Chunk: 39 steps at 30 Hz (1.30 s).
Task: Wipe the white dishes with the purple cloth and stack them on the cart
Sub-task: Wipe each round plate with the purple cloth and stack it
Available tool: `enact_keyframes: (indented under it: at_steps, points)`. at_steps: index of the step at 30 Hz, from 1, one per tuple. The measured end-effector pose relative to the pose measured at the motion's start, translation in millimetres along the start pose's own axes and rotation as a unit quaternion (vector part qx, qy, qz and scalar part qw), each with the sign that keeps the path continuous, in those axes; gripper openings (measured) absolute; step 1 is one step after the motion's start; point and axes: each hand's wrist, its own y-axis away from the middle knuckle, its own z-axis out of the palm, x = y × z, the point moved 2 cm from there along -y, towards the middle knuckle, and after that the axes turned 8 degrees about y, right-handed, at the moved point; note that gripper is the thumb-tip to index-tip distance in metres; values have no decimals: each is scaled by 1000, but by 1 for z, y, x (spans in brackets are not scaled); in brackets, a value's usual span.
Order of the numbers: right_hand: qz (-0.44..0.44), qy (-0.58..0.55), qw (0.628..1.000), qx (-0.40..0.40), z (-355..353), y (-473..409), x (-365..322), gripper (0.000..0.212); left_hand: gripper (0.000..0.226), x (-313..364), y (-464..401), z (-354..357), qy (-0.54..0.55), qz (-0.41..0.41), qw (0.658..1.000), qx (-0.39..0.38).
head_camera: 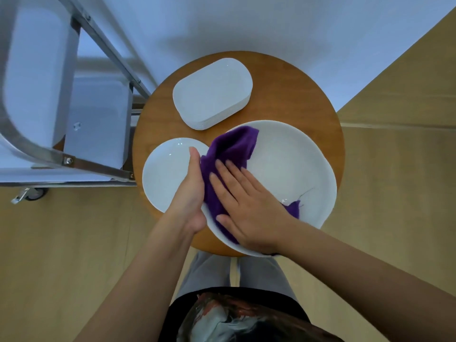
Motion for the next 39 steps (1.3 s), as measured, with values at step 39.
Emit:
enact_keyframes:
  at_steps: [39]
  points:
    - [264,-34,963,51,-3,-32,42,112,35,60,11,-43,-27,143,989,30]
